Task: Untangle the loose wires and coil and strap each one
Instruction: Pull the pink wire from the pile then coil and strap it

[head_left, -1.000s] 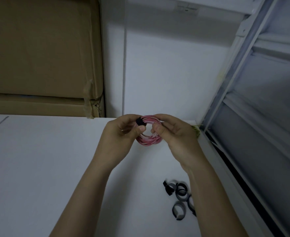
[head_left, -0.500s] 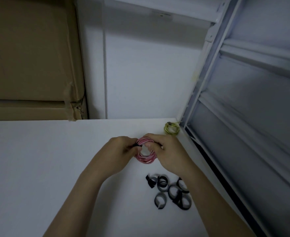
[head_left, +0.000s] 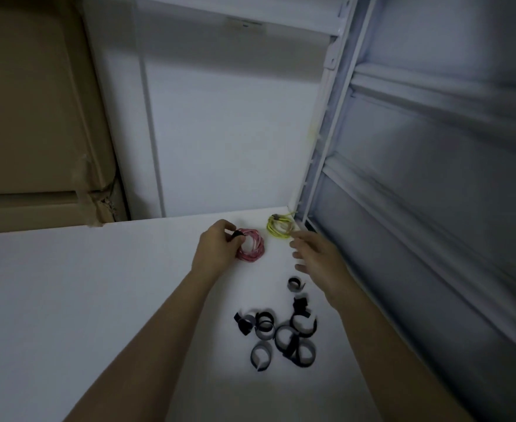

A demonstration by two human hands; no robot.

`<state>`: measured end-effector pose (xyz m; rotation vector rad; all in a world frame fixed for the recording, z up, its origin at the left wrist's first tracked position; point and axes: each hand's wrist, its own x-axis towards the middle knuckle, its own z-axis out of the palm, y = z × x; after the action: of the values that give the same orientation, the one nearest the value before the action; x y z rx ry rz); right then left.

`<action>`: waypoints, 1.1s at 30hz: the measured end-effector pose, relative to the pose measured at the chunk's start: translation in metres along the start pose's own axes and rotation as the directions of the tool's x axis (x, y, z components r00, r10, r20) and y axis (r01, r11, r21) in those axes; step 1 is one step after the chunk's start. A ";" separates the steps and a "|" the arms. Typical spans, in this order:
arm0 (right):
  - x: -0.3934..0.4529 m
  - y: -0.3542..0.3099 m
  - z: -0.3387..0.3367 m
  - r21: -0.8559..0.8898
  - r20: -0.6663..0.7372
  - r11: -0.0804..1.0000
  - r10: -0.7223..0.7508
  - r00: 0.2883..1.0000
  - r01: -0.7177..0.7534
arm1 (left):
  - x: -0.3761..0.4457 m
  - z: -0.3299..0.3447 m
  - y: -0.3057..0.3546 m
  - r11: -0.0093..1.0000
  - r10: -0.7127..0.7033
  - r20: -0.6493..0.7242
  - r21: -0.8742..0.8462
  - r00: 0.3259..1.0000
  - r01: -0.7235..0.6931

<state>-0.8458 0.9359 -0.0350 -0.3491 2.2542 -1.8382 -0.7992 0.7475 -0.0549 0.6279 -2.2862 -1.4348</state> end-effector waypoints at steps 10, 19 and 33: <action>0.012 0.029 -0.034 -0.193 -0.004 0.981 -0.010 1.000 0.009 | 0.029 0.028 -0.002 0.964 0.072 -0.027 0.260 0.997 -0.063; 0.013 0.033 -0.033 -0.308 0.031 0.950 -0.037 0.999 0.044 | 0.020 0.013 0.002 0.875 0.164 0.015 0.459 0.986 -0.152; -0.052 -0.024 0.081 -0.609 0.483 0.453 -0.439 0.758 0.651 | -0.130 -0.163 -0.032 0.560 0.086 -0.284 0.806 0.955 0.189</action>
<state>-0.7706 0.8722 -0.0265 -1.5424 2.7798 -0.7532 -0.5990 0.6852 -0.0260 1.0828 -2.6008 -0.1038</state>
